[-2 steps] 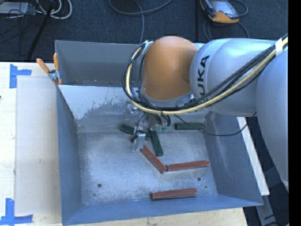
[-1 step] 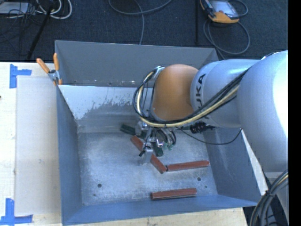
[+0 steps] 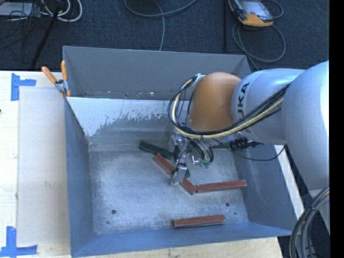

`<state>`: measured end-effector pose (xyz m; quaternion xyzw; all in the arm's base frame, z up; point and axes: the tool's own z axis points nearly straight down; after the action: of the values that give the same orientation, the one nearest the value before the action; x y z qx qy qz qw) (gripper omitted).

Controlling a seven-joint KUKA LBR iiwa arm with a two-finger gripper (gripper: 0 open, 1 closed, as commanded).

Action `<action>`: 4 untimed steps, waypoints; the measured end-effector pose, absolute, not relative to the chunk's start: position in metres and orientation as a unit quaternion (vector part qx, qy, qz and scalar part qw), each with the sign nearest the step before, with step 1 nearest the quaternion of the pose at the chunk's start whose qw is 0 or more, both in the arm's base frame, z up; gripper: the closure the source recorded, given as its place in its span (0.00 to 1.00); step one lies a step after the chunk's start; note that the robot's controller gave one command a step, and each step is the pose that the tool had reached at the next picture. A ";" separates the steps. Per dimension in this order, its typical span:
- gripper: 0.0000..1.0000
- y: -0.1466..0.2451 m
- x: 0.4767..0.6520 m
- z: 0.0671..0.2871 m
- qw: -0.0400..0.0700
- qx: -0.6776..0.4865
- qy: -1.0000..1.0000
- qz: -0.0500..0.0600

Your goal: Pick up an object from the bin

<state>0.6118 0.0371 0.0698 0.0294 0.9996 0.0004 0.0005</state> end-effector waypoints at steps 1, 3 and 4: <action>1.00 0.039 0.615 0.074 0.005 0.029 1.000 0.002; 1.00 -0.078 0.599 0.074 0.004 -0.509 0.861 0.002; 1.00 -0.102 0.598 0.072 -0.002 -0.713 0.702 0.006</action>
Offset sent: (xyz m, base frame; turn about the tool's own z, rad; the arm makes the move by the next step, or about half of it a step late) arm 0.0000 0.0000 0.0000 0.0000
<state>0.5985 -0.1017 0.0721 -0.7125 0.7016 0.0059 -0.0018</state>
